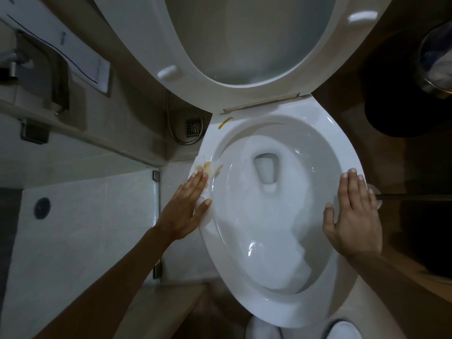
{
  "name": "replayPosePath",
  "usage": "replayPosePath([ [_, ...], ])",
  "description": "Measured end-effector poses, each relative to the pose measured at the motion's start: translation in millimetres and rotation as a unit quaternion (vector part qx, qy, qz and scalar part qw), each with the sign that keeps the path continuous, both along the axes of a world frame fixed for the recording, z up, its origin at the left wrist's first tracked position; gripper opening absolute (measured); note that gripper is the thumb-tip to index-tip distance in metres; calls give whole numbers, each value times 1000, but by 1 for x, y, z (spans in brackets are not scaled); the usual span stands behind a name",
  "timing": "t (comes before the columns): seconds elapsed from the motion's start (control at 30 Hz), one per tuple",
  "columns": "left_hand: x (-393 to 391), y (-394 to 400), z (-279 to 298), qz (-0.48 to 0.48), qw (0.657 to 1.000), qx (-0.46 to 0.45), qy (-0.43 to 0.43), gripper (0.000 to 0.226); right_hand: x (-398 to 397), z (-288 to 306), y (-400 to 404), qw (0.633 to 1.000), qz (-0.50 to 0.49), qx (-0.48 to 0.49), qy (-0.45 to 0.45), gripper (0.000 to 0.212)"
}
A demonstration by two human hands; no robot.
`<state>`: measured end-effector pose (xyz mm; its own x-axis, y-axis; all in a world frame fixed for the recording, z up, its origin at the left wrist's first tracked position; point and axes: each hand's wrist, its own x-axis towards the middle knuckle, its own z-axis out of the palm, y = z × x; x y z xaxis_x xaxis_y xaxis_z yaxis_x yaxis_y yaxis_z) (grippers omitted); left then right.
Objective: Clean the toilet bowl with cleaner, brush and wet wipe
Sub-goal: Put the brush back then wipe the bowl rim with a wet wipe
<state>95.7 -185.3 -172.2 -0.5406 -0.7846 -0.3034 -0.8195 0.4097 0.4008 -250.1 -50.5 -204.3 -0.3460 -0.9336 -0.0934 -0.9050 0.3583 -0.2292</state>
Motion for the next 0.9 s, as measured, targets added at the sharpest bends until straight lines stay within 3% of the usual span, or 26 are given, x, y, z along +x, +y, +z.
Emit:
replayPosePath([
  [0.4,-63,2,-20,168,982,-77,-39,82,2,0,-1,1000,-3,-4,-6,72],
  [0.9,-120,-79,-28,189,978,-81,39,69,0,-2,0,1000,-1,1,0,72],
])
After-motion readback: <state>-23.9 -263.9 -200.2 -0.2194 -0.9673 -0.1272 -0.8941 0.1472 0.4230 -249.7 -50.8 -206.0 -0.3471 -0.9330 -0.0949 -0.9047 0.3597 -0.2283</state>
